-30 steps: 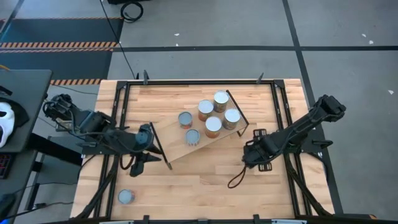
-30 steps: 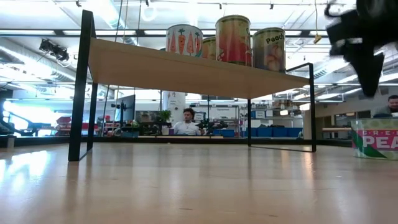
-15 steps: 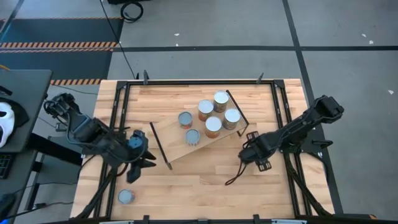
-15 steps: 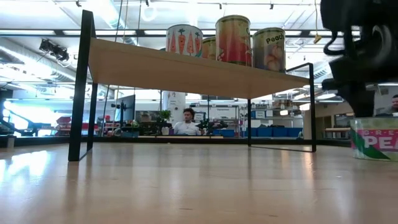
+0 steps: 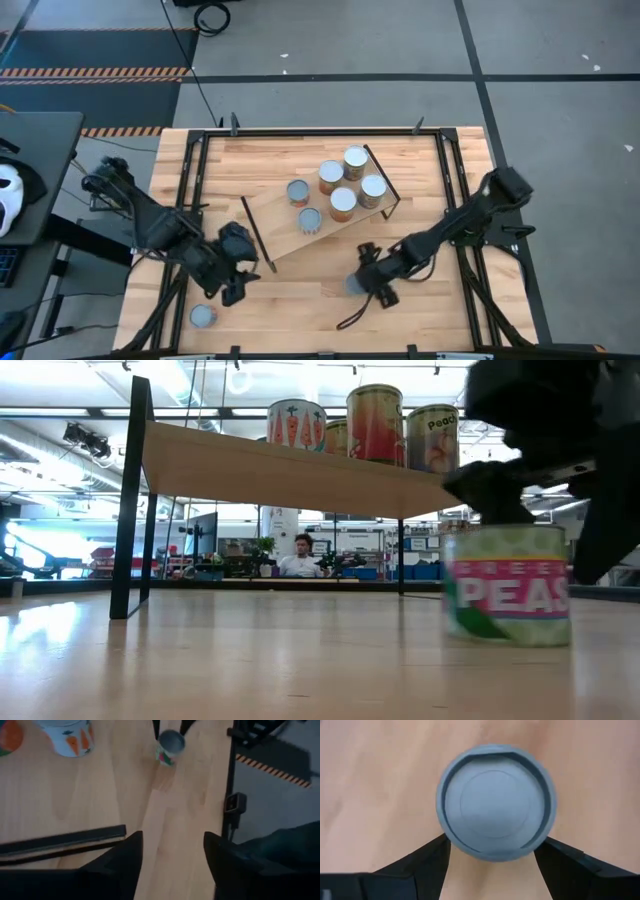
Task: Pick and place cans onto a shelf
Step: Put the small canned peas on the shelf
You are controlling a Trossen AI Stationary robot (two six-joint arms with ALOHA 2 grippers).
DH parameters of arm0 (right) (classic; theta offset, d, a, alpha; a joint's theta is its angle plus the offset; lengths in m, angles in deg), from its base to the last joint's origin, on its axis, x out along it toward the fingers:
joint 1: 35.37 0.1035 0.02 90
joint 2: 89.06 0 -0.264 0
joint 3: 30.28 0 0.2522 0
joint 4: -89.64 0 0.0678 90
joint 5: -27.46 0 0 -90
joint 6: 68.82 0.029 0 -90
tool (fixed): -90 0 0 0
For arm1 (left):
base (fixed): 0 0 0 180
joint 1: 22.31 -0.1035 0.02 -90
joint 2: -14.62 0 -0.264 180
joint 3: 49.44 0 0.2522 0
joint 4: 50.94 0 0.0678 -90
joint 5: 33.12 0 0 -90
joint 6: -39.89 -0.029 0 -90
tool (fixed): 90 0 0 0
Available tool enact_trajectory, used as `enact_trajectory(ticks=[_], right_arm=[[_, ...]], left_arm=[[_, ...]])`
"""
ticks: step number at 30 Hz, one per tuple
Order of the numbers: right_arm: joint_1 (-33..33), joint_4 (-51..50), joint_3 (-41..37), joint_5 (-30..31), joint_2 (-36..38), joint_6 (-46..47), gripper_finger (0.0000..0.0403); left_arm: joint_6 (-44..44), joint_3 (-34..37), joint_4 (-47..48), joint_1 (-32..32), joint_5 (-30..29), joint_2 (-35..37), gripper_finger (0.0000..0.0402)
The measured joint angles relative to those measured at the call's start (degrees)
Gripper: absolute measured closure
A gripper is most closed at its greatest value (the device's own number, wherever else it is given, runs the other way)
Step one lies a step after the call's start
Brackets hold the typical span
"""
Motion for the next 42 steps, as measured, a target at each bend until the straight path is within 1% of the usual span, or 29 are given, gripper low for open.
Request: enact_trajectory(ticks=[3,7,9,12,14,16,18,21,24,26,29,34,38,40,41,42], right_arm=[[0.89,1.20,6.13,-0.01,-5.44,-0.40,0.0115],[1.78,2.16,14.67,0.50,-10.98,-2.25,0.0115],[1.81,4.27,18.30,1.83,-13.94,-3.37,0.0115],[1.77,8.06,22.68,3.40,-18.00,-3.82,0.0115],[1.72,8.44,25.25,4.78,-20.05,-3.63,0.0115],[1.81,7.65,27.26,5.34,-21.08,-3.70,0.0115],[2.18,5.83,28.60,5.71,-20.80,-3.92,0.0115],[2.99,1.84,28.98,7.17,-17.98,-2.46,0.0115],[4.17,-2.76,29.00,9.85,-14.43,1.67,0.0115],[5.37,-5.31,29.00,11.87,-12.36,4.90,0.0115],[7.58,-9.49,29.00,14.99,-9.58,10.83,0.0115],[10.49,-14.57,29.00,18.54,-5.96,25.21,0.0115],[12.01,-17.63,29.00,19.18,-3.94,35.33,0.0115],[12.70,-18.96,29.00,19.17,-3.37,39.41,0.0115],[13.05,-19.40,29.00,19.07,-3.18,41.28,0.0115],[13.44,-19.90,29.00,19.05,-3.02,43.22,0.0115]], left_arm=[[-0.80,0.00,-1.61,-0.02,-0.66,-2.46,0.0177],[-1.04,0.00,-7.22,0.66,-1.48,-5.30,0.0181],[-0.78,0.00,-9.02,1.33,-1.45,-6.62,0.0183],[2.75,0.00,-9.14,2.98,-1.44,-7.78,0.0179],[4.92,0.00,-9.50,4.46,-2.15,-8.22,0.0175],[6.66,0.01,-9.49,6.42,-4.06,-8.94,0.0171],[7.37,0.02,-10.10,8.23,-5.82,-9.90,0.0166],[7.70,0.00,-10.86,10.44,-6.82,-12.13,0.0155],[7.77,0.00,-11.07,11.41,-6.75,-14.97,0.0134],[7.78,0.00,-11.02,11.46,-5.02,-17.10,0.0116],[4.12,0.00,-11.90,10.34,-1.16,-20.74,0.0091],[-6.49,0.02,-15.90,8.74,-0.54,-27.74,0.0073],[-7.66,0.02,-20.27,7.08,-0.31,-33.61,0.0067],[-7.75,0.02,-20.97,6.29,-0.30,-36.11,0.0067],[-7.75,0.02,-21.27,5.74,0.38,-37.23,0.0067],[-7.75,0.02,-21.30,5.13,2.31,-38.04,0.0067]])
